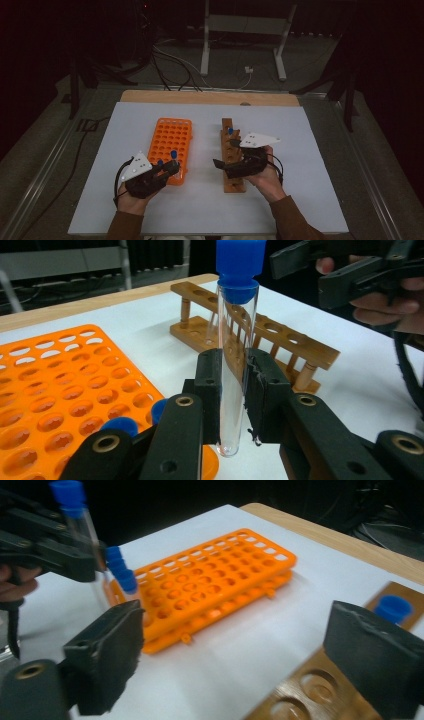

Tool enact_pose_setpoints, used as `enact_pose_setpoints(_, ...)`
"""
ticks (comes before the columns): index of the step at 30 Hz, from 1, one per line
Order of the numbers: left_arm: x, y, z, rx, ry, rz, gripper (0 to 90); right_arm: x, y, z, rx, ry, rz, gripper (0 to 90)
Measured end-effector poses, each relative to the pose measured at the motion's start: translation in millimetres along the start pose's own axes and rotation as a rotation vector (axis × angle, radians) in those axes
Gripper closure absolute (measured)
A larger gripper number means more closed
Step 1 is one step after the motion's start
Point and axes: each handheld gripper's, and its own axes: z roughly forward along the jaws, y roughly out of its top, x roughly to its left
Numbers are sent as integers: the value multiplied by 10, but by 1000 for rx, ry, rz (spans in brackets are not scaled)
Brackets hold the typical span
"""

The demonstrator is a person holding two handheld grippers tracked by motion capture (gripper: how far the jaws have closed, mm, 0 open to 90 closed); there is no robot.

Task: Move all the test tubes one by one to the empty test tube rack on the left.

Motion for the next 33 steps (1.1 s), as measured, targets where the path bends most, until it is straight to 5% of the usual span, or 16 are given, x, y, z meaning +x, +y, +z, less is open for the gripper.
enact_pose_setpoints(18, 276, 25, -404, -73, 40, -39, 781, -257, -205, -247, -37, -78, 74, 11)
enact_pose_setpoints(33, 418, -175, -318, -32, 166, -71, 781, -271, -217, -282, -48, -78, 81, 11)
